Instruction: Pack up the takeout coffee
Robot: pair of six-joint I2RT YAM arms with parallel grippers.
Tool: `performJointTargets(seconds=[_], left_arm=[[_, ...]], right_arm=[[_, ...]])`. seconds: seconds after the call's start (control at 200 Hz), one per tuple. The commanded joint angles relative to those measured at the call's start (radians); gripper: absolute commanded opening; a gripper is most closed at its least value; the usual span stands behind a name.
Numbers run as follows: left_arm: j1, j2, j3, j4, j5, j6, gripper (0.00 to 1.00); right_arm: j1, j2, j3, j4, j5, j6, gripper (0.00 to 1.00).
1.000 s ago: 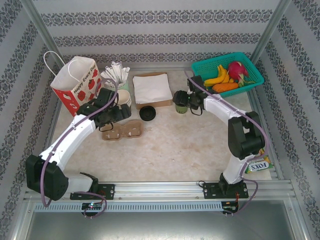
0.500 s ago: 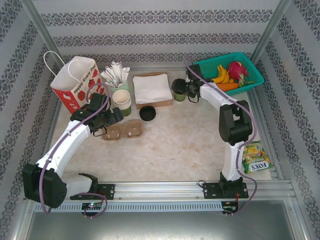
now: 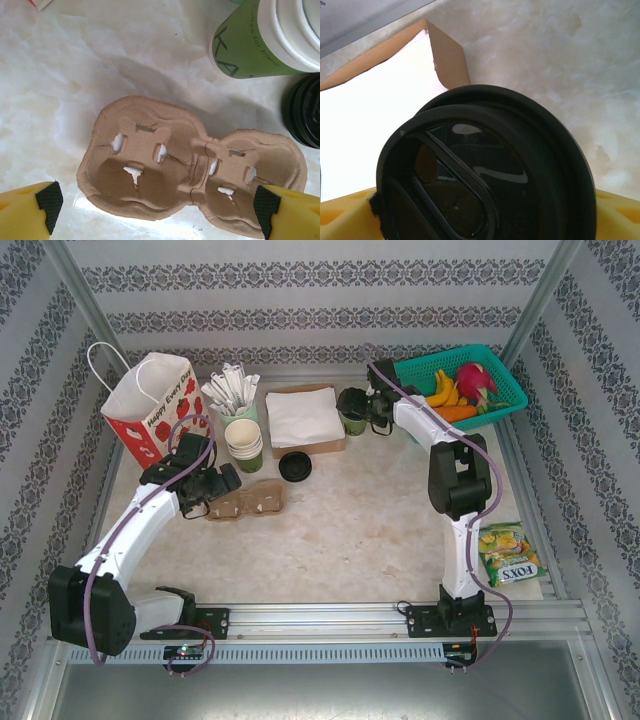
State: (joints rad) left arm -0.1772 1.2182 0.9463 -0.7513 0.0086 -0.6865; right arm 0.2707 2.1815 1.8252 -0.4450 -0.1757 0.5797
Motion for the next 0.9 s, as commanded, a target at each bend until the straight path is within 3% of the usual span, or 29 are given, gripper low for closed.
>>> performJointTargets(seconds=[0.0, 0.235, 0.43, 0.894], left_arm=[[0.026, 0.012, -0.016, -0.002, 0.026, 0.005, 1.00], [0.075, 0.051, -0.045, 0.027, 0.043, 0.021, 0.99], [0.112, 0.096, -0.095, 0.166, 0.082, 0.026, 0.99], [0.114, 0.159, -0.166, 0.324, 0.087, 0.158, 1.00]], right_arm=[[-0.002, 0.021, 0.046, -0.062, 0.031, -0.001, 0.92], [-0.003, -0.044, 0.013, -0.060, 0.048, -0.013, 0.98], [-0.003, -0.132, -0.045, -0.050, 0.042, -0.023, 0.98], [0.023, -0.460, -0.395, 0.105, 0.064, 0.005, 0.98]])
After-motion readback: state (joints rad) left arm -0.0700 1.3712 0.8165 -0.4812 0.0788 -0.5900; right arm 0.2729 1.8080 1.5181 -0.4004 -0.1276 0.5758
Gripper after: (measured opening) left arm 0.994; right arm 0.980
